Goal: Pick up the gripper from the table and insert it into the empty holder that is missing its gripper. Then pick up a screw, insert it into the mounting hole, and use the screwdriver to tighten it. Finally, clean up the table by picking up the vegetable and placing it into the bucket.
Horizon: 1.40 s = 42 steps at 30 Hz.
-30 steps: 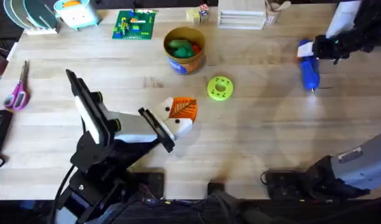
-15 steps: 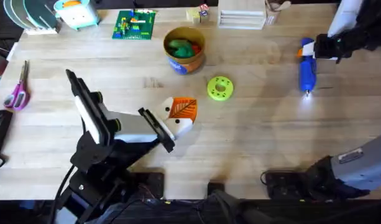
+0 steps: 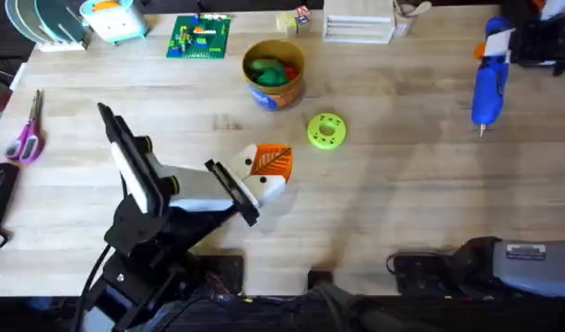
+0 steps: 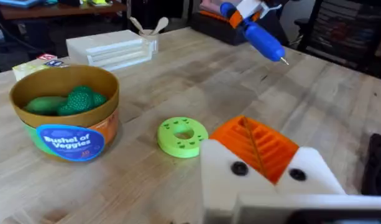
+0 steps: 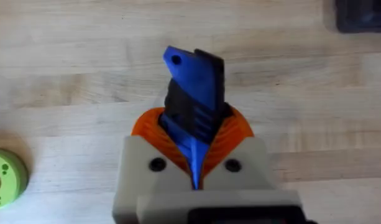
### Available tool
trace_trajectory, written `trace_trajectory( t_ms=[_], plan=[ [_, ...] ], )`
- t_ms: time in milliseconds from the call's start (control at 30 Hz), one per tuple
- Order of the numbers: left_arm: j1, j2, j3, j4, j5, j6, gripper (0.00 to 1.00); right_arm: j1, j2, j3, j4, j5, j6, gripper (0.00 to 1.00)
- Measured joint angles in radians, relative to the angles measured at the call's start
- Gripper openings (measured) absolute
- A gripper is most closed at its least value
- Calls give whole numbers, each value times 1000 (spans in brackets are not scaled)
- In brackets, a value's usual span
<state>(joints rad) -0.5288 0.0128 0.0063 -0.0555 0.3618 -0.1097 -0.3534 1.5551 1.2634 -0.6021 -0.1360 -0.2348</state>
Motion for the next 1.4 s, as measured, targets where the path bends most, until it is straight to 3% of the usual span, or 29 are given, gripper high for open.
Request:
trace_trajectory(
  t_ms=[533,700,867,1000,1133,1400],
  plan=[
    [0,0,0,0,0,0,9,0,-629,-39,-98,-23,3,25],
    [0,0,0,0,0,0,9,0,-861,-230,70,-142,71,24],
    [0,0,0,0,0,0,9,35,-1041,-470,422,-298,270,24],
    [0,0,0,0,0,0,9,128,-1113,-630,666,-360,470,24],
    [0,0,0,0,7,2,9,287,-1114,-739,867,-381,596,24],
    [0,0,0,2,49,4,9,689,-1030,-776,1091,-319,614,24]
  ],
)
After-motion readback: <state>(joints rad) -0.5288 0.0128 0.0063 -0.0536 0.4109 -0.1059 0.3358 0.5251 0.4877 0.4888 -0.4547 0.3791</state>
